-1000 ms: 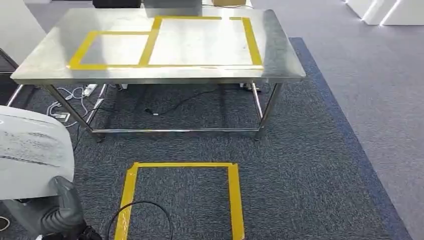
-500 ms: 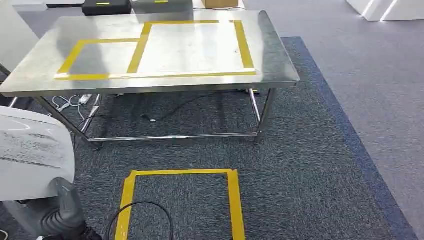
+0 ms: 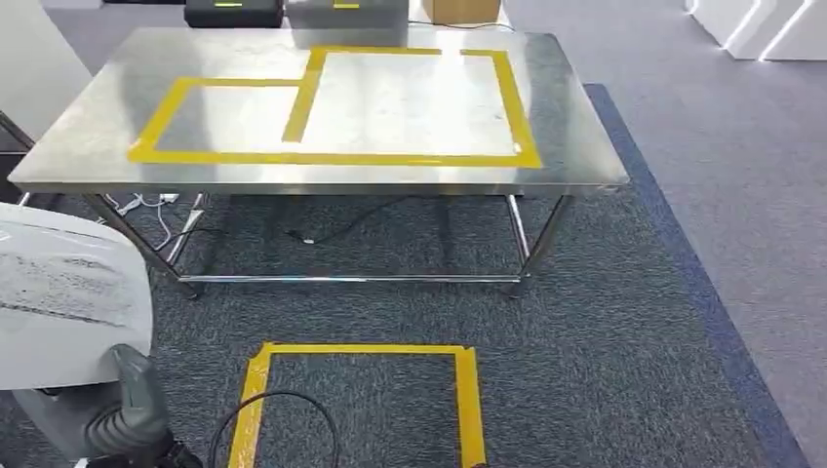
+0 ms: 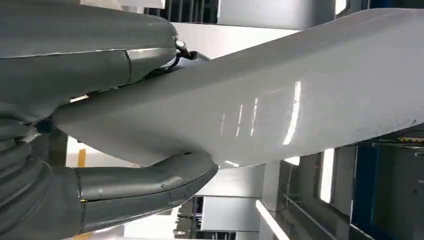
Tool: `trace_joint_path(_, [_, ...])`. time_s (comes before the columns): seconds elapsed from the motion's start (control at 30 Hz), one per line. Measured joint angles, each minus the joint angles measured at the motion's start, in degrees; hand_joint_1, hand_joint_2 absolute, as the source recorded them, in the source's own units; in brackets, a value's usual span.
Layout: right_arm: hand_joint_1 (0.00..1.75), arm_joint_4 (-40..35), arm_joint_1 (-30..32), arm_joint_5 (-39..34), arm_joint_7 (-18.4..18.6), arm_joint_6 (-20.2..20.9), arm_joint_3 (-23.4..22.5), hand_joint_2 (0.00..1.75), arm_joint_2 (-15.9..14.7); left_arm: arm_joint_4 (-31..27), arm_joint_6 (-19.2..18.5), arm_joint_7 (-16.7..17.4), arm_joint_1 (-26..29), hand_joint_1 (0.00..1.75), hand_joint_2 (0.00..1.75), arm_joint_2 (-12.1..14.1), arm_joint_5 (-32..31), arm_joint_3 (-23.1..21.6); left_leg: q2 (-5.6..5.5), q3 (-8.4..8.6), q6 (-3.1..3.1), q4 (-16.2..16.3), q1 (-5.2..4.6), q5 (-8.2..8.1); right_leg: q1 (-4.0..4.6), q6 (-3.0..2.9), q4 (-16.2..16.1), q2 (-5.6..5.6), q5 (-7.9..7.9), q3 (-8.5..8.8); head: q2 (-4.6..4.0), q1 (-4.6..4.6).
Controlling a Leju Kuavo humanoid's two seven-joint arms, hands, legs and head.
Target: Take the parts from the cabinet and place them on the table.
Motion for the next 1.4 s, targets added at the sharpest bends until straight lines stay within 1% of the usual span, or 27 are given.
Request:
trace_joint_path(0.03, [0.00,0.00,0.01,0.00,0.00,0.00,0.00,0.00,0.00,0.00,0.00,0.00,-0.01,1.75,1.75,0.00,-0.02,0.00,0.00,0.99,-0.02,-0.06,-0.15,-0.67,0.20,-0.62,-4.98,0.00,4.24,1.18,0.00,0.00])
trace_joint_path(0.07, [0.00,0.04,0.16,0.00,0.07,0.04,0.00,0.00,-0.02,0.00,0.02,0.00,-0.04,1.75,1.75,0.00,-0.07,0.00,0.00,1.33,-0.08,-0.17,-0.11,-1.16,0.44,-1.32,-6.74,0.20,7.45,1.88,0.00,-0.11])
trace_joint_path(0.1, [0.00,0.11,0.14,0.02,0.11,0.07,-0.02,0.00,-0.07,0.07,0.00,0.00,-0.03,1.75,1.75,0.04,-0.20,-0.02,-0.21,1.83,-0.49,-0.10,-0.14,-1.53,0.71,-1.44,-6.26,0.14,3.20,0.84,0.00,-0.61])
trace_joint_path(0.13, [0.00,0.11,-0.02,0.04,0.11,0.26,-0.02,0.00,-0.09,0.07,0.02,0.02,-0.09,1.75,1.75,0.02,-0.24,-0.02,-0.15,1.75,-0.99,-0.26,-0.07,-2.04,0.87,-1.89,-6.54,0.24,3.06,2.14,0.02,-0.42])
trace_joint_path(0.2, [0.00,0.13,0.16,0.09,0.11,0.33,-0.07,0.00,-0.09,0.07,0.02,0.02,-0.11,1.75,1.75,0.04,-0.28,-0.07,-0.15,2.91,-1.43,0.86,-0.15,-1.42,0.76,-2.86,-7.69,0.30,5.53,2.59,0.00,-0.33])
trace_joint_path(0.23, [0.00,0.18,-0.05,0.11,0.20,0.39,-0.07,0.00,0.07,0.04,0.04,0.00,-0.16,1.75,1.75,0.07,-0.28,-0.09,-0.16,2.82,-1.64,2.01,-0.29,-1.87,-0.02,-2.78,-8.40,0.19,5.68,4.38,0.00,-0.26])
trace_joint_path(0.27, [0.00,0.15,0.02,0.11,0.33,0.42,-0.11,0.00,0.02,0.04,0.09,0.00,-0.21,1.75,1.75,0.09,-0.28,-0.11,0.05,2.55,-2.16,3.55,-0.28,-2.48,-0.03,-2.88,-8.70,0.01,5.34,5.00,0.00,-0.40])
trace_joint_path(0.3, [0.00,0.15,0.12,0.13,0.39,0.42,-0.15,0.00,0.02,0.02,0.09,0.00,-0.47,1.75,1.75,0.11,-0.26,-0.11,0.08,0.96,-2.60,6.08,-0.05,-4.00,-0.15,-2.99,-8.78,-0.06,5.26,6.03,0.00,-1.07])
trace_joint_path(0.4, [0.00,0.15,0.31,0.13,0.37,0.42,-0.24,0.00,0.02,0.02,0.09,0.00,-0.38,1.75,1.75,0.26,-0.26,-0.11,0.12,-5.76,-3.65,14.73,0.87,-8.49,-0.40,-2.83,-8.78,0.03,4.12,6.79,0.00,-1.01])
trace_joint_path(0.47, [0.00,0.15,0.42,0.15,0.50,0.42,-0.26,0.00,0.02,0.02,0.09,0.00,-0.38,1.75,1.75,0.35,-0.26,-0.11,0.18,-6.85,-4.23,12.89,1.39,-6.63,-0.73,-2.42,-8.78,0.25,3.09,7.93,0.00,-0.96])
trace_joint_path(0.53, [0.00,0.13,0.50,0.28,0.85,0.39,-0.26,0.00,0.02,0.02,0.02,0.00,-0.39,1.75,1.75,0.37,-0.26,-0.13,0.40,-5.11,-4.91,4.92,1.89,-0.01,-1.24,-1.60,-8.77,0.39,1.84,9.58,0.00,-1.01])
trace_joint_path(0.57, [0.00,0.09,0.72,0.33,0.98,0.39,-0.26,0.00,-0.04,0.04,0.00,0.00,-0.37,1.75,1.75,0.39,-0.26,-0.13,0.86,-4.52,-5.17,1.95,2.09,3.66,-1.20,-1.18,-8.86,0.27,1.22,9.08,0.00,-1.07])
trace_joint_path(0.6, [0.00,0.07,0.71,0.46,1.07,0.39,-0.28,0.00,-0.24,0.18,0.00,0.00,-0.41,1.75,1.75,0.46,-0.24,-0.13,1.07,-5.56,-4.76,2.17,1.53,1.43,-1.14,-0.77,-8.81,0.47,0.87,10.63,-0.02,-1.42])
trace_joint_path(0.63, [0.00,0.02,0.61,0.50,1.09,0.39,-0.28,0.00,-0.24,0.18,-0.02,0.02,-0.42,1.75,1.75,0.46,-0.20,-0.17,0.99,-5.19,-3.44,1.86,1.43,2.45,-0.85,-0.37,-9.29,0.32,0.52,10.42,0.00,-1.84])
trace_joint_path(0.73, [0.00,-0.02,0.57,0.52,1.27,0.39,-0.28,0.00,-0.24,0.17,-0.02,0.00,-0.47,1.75,1.75,0.31,-0.22,-0.46,0.57,-4.40,-2.20,1.36,1.71,2.46,-0.87,0.39,-9.03,0.19,1.07,10.85,0.00,-1.16])
trace_joint_path(0.8, [0.00,-0.02,0.51,0.50,1.16,0.42,-0.28,0.00,-0.24,0.15,0.00,0.00,-0.58,1.75,1.75,0.17,-0.26,-0.57,0.70,-3.63,-1.45,0.88,1.74,1.96,-0.78,0.62,-2.46,0.20,1.30,6.72,0.00,-0.73])
trace_joint_path(0.87, [0.00,-0.02,0.06,0.48,1.09,0.44,-0.28,0.00,-0.24,0.17,0.00,0.00,-0.56,1.75,1.75,0.15,-0.26,-0.59,0.74,-3.12,-0.88,0.83,1.53,1.23,-0.63,0.74,6.09,0.21,-2.14,0.65,0.00,-0.52])
trace_joint_path(0.9, [0.00,-0.02,-0.04,0.48,0.94,0.44,-0.28,0.00,-0.24,0.17,0.00,0.00,-0.55,1.75,1.75,0.15,-0.26,-0.59,0.71,-2.64,-0.71,0.83,1.39,0.77,-0.53,0.59,8.92,0.20,-4.10,-1.77,0.00,-0.48])
trace_joint_path(0.93, [0.00,-0.02,-0.12,0.46,0.94,0.44,-0.28,0.00,-0.24,0.17,0.00,0.00,-0.54,1.75,1.75,0.15,-0.24,-0.59,0.57,-2.04,-0.65,0.83,1.27,0.32,-0.40,0.41,9.50,0.21,-4.41,-3.05,0.00,-0.50])
trace_joint_path(1.0, [0.00,0.00,-0.17,0.46,0.96,0.50,-0.28,0.00,-0.24,0.17,0.02,0.00,-0.54,1.75,1.75,0.13,-0.22,-0.59,0.27,-0.37,-0.67,0.81,1.06,-0.77,-0.15,-0.23,4.69,0.21,-0.86,-2.72,0.00,-0.42])
trace_joint_path(1.07, [0.00,0.02,-0.04,0.46,0.98,0.57,-0.28,0.00,-0.24,0.17,0.02,0.00,-0.54,1.75,1.75,0.11,-0.24,-0.61,0.27,0.98,-0.86,0.71,0.87,-1.94,0.22,-1.38,-4.40,0.18,6.84,-0.65,0.00,-0.42])
trace_joint_path(1.1, [0.00,0.07,0.08,0.46,1.01,0.65,-0.33,0.00,-0.24,0.22,0.00,0.00,-0.57,1.75,1.75,0.13,-0.22,-0.61,0.21,1.58,-1.12,0.93,0.64,-2.40,0.58,-1.65,-5.61,0.24,6.74,-0.69,0.00,-0.59])
trace_joint_path(1.13, [0.00,0.07,0.01,0.44,1.05,0.68,-0.33,0.00,-0.24,0.26,0.04,0.02,-0.51,1.75,1.75,0.11,-0.26,-0.63,0.05,1.39,-1.54,0.77,0.61,-2.93,0.59,-1.68,-5.79,0.27,3.48,-0.55,0.00,-0.35])
trace_joint_path(1.2, [0.00,0.09,0.10,0.42,1.05,0.68,-0.33,0.00,-0.22,0.26,0.09,0.00,-0.47,1.75,1.75,0.07,-0.17,-0.68,0.05,2.47,-2.22,1.26,0.60,-2.56,0.61,-2.15,-6.97,0.31,5.61,0.34,0.02,-0.42])
trace_joint_path(1.27, [0.00,0.09,0.10,0.37,1.18,0.74,-0.33,0.00,-0.11,0.26,0.17,0.00,-0.59,1.75,1.75,0.02,-0.17,-0.68,0.20,2.59,-2.61,3.00,0.63,-2.51,0.08,-2.41,-7.65,0.21,6.06,3.23,0.00,-0.24])
trace_joint_path(1.33, [0.00,0.09,0.26,0.37,1.33,0.74,-0.35,0.00,-0.11,0.26,0.24,0.00,-0.70,1.75,1.75,0.07,-0.24,-0.70,0.27,-1.16,-3.39,9.32,0.77,-2.75,-0.09,-2.88,-7.94,0.13,5.46,4.32,0.00,-0.85])
trace_joint_path(1.4, [0.00,0.09,0.34,0.37,1.33,0.74,-0.35,0.00,-0.11,0.26,0.35,0.00,-0.57,1.75,1.75,0.18,-0.15,-0.70,0.28,-5.92,-3.94,15.04,1.00,-7.10,-0.11,-2.88,-7.99,0.25,4.45,5.12,0.00,-0.92])
